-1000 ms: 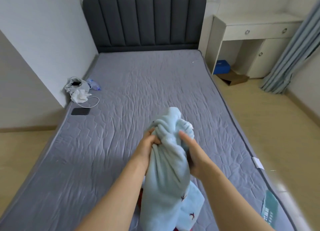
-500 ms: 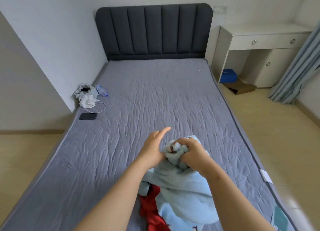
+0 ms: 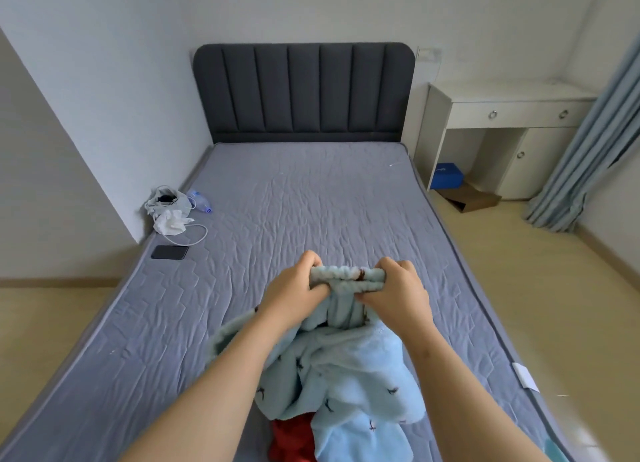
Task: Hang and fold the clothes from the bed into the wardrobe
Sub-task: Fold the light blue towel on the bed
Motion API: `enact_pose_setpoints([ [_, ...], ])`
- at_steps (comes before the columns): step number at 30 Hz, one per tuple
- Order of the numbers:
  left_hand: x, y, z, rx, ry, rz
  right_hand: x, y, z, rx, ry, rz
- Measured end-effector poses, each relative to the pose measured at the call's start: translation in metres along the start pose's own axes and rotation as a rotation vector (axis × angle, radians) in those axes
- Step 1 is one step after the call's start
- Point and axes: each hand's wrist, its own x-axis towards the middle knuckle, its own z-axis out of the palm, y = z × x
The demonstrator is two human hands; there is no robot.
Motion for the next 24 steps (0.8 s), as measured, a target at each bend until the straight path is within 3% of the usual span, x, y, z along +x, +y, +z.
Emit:
enact_pose_setpoints([
  [3,0.008,0.005,-0.016,0.099,-0.063,0.081,0.009,-0.014,-0.006,0.153,0.114,-0.062],
  [6,0.017,0.016,-0.034,0.254,-0.111,0.026,0.023,-0.039,-0.017,0.230,0.181,-0.108],
  [15,0.072,0.084,-0.174,0.426,0.376,0.228,0.069,-0.131,-0.082,0.296,0.354,-0.327],
  [21,0.091,0.140,-0.275,0.801,0.585,0.250,0.115,-0.202,-0.168,0.085,0.500,-0.418],
  [24,0.094,0.164,-0.309,0.856,0.703,0.236,0.126,-0.232,-0.198,0.056,0.576,-0.449],
])
